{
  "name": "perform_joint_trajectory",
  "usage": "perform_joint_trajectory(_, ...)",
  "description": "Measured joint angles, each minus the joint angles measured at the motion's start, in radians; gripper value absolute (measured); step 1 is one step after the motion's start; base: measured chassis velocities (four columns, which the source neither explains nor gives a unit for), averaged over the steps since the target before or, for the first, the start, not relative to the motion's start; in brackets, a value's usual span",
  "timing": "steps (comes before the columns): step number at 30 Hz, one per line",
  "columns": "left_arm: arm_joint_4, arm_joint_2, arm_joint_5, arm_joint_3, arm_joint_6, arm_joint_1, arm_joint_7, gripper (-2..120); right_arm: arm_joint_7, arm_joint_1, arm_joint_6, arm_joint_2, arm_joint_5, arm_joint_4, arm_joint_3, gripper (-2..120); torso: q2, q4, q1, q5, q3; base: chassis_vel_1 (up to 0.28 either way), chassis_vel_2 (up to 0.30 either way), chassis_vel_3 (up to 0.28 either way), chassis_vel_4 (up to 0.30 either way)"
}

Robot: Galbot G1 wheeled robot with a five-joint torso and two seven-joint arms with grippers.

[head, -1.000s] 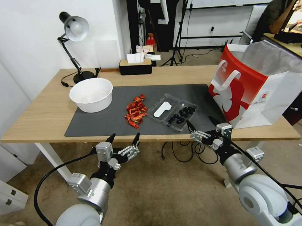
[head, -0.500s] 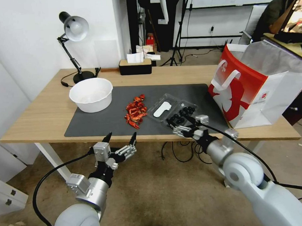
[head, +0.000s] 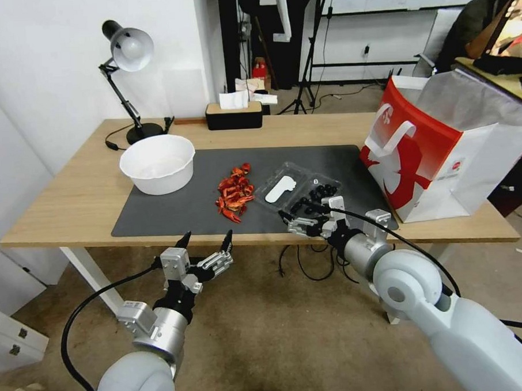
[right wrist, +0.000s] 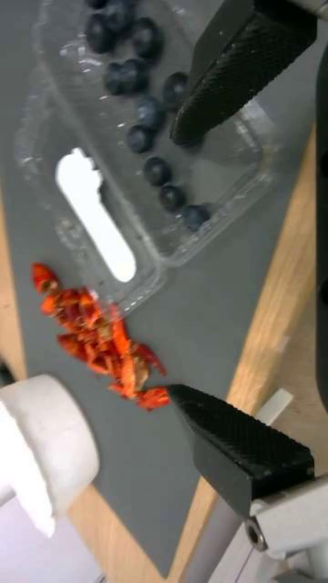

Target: Close the disposable takeout box, then place it into the delivery bag.

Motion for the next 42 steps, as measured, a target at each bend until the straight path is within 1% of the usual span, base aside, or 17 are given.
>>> perform_joint_trajectory(1, 0.000, 0.000, 0.000, 0.000, 0.000, 0.000, 0.000, 100, 0.000, 0.000, 0.000, 0.000, 0.000, 0.000, 0.000, 100, 0.000, 0.0000, 0.000, 0.0000, 0.000, 0.000, 0.000, 0.000, 0.000)
perform_joint_trajectory(3, 0.003, -0.002, 0.002, 0.000, 0.000, -0.001, -0.001, 100, 0.042, 0.018, -0.030, -0.003, 0.043, 0.003, -0.013, 100, 0.000, 0.0000, 0.000, 0.0000, 0.000, 0.000, 0.000, 0.000, 0.000)
perform_joint_trajectory(8, 0.006, -0.007, 0.005, 0.000, -0.001, -0.002, -0.002, 100, 0.089, 0.043, -0.064, 0.003, 0.063, -0.008, -0.047, 100, 0.000, -0.0001, 0.000, 0.0000, 0.000, 0.000, 0.000, 0.000, 0.000)
perform_joint_trajectory(17, 0.007, -0.009, 0.010, -0.004, -0.004, -0.001, -0.002, 100, 0.122, 0.073, -0.078, 0.019, 0.094, -0.024, -0.078, 100, 0.000, 0.0000, 0.000, 0.0001, 0.000, 0.000, 0.000, 0.000, 0.000)
perform_joint_trajectory(20, 0.009, -0.012, 0.011, -0.005, -0.006, -0.002, -0.003, 100, 0.147, 0.083, -0.085, 0.021, 0.136, -0.025, -0.083, 100, 0.000, 0.0000, 0.000, 0.0000, 0.000, 0.000, 0.000, 0.000, 0.000)
perform_joint_trajectory(25, 0.012, -0.015, 0.013, -0.003, -0.008, -0.003, -0.003, 100, 0.162, 0.091, -0.089, 0.020, 0.163, -0.028, -0.083, 100, 0.000, 0.0000, 0.000, 0.0000, 0.000, 0.000, 0.000, 0.000, 0.000)
perform_joint_trajectory(42, 0.030, -0.012, 0.013, 0.001, -0.025, -0.008, -0.003, 100, 0.177, 0.116, -0.088, 0.014, 0.168, -0.062, -0.071, 100, 0.000, 0.0000, 0.000, 0.0000, 0.000, 0.000, 0.000, 0.000, 0.000)
